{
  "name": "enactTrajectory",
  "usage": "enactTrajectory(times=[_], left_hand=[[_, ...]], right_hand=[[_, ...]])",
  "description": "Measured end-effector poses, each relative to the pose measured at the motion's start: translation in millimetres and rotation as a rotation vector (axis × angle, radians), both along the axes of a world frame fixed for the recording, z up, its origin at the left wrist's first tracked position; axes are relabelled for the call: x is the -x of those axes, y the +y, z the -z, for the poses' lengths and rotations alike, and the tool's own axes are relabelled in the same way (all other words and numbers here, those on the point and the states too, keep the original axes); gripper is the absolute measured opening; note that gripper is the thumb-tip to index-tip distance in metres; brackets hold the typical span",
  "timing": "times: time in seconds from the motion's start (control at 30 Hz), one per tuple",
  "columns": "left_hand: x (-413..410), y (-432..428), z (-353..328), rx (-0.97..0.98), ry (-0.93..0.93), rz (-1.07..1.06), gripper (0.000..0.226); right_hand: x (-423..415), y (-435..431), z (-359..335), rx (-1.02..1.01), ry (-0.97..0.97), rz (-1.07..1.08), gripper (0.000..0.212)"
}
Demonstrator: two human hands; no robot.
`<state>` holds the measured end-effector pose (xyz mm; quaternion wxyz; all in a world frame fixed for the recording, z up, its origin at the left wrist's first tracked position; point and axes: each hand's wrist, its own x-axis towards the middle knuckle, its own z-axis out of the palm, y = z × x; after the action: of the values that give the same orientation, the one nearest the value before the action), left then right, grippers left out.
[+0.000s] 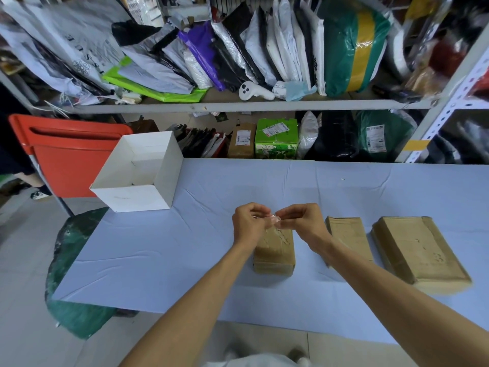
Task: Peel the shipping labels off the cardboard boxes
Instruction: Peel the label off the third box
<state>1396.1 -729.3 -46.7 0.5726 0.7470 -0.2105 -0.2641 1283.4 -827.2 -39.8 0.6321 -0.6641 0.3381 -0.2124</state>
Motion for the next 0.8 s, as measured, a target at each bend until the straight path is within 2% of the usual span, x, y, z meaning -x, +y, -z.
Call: enactTrajectory(times=[0.1,0.17,0.43,0.6,0.8], left_hand=[[0,1,2,0.042,0.116,-0.012,0.014],[1,2,6,0.061,0.094,0.016,0.01],[0,-3,1,0.029,0.02,0.093,0.019],[1,-7,2,-0.021,-0.07,0.059,0.024],[-5,-6,5,-0.033,-0.112,0.036,0.024]], right_hand=[[0,1,-2,0.002,-0.002,0.003,0.015],[-1,1,-4,0.03,0.012,0.02,0.013],[-2,-1,-6,0.136,0.067,0.081,0.008],[-9,1,-4,0.195,0.092,0.132,0.007],[-6,-6,-3,0.077,0.037,0.012,0.017]])
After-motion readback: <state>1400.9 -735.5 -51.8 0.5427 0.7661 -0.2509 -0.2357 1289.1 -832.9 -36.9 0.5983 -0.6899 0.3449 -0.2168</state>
